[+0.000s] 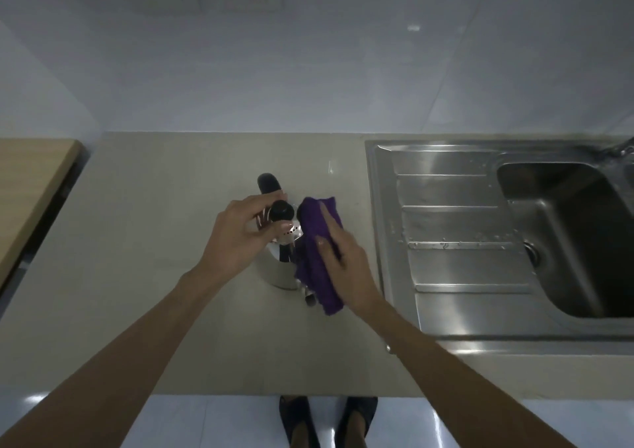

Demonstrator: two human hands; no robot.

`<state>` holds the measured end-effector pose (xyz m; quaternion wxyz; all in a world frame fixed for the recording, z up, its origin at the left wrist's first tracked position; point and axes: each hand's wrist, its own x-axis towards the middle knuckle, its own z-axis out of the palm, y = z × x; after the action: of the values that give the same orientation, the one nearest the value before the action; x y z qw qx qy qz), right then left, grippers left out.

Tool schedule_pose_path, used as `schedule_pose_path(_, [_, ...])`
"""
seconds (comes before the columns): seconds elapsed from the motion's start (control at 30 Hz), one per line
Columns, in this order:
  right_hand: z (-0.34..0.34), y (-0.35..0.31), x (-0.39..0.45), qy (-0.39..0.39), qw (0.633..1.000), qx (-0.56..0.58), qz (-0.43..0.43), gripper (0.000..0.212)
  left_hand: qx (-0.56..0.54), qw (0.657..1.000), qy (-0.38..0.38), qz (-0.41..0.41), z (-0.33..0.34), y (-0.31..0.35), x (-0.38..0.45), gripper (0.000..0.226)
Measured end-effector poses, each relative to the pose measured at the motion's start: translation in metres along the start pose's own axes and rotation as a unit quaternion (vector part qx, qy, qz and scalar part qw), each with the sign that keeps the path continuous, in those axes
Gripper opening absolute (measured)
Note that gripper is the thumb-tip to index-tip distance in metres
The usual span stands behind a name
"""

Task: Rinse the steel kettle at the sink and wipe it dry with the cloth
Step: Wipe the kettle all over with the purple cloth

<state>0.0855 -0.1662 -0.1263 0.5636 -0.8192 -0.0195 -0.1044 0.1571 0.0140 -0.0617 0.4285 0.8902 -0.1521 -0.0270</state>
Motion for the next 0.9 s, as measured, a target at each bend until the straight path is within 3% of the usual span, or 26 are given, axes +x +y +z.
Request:
schedule_pose_path(0.13, [0.033,0.04,-0.048,0.007,0.991,-0.023,0.133,0.015,-0.038,0.998,-0.024,-0.033,-0.005,-0.005,0.002,0.048])
schedule_pose_path(0.2, [0.026,0.046,-0.047,-0.002,0.983,-0.053,0.176,0.019,-0.046,0.998,-0.033,-0.04,-0.007,-0.006,0.003,0.049])
schedule_pose_path(0.33, [-0.006,0.018,-0.006,0.071,0.99,0.015,0.124,0.056,-0.047,0.997,-0.044,-0.042,-0.008,-0.007,0.004,0.049])
schedule_pose_path(0.43, [0.02,-0.02,0.011,0.095,0.993,0.059,0.039,0.057,-0.073,0.995,-0.035,-0.05,-0.005,-0.01,0.001,0.05])
schedule_pose_path(0.5, [0.053,-0.029,0.008,0.117,0.99,0.075,0.035,0.053,-0.092,0.993,-0.036,-0.058,-0.004,-0.012,0.001,0.05])
schedule_pose_path(0.6, [0.068,0.002,-0.005,0.181,0.95,0.171,0.187,0.045,-0.095,0.994,-0.04,-0.043,-0.004,-0.014,0.001,0.047])
schedule_pose_path(0.7, [0.051,0.025,-0.012,0.147,0.914,0.184,0.331,0.028,-0.114,0.991,-0.056,-0.043,-0.007,-0.014,0.001,0.046])
schedule_pose_path(0.77, [0.04,0.024,0.001,0.176,0.92,0.157,0.314,0.032,-0.115,0.989,-0.085,-0.045,-0.012,-0.014,0.005,0.046])
schedule_pose_path(0.9, [0.034,-0.014,0.026,0.214,0.955,0.165,0.122,0.043,-0.144,0.974,-0.17,-0.045,-0.019,-0.011,0.013,0.054])
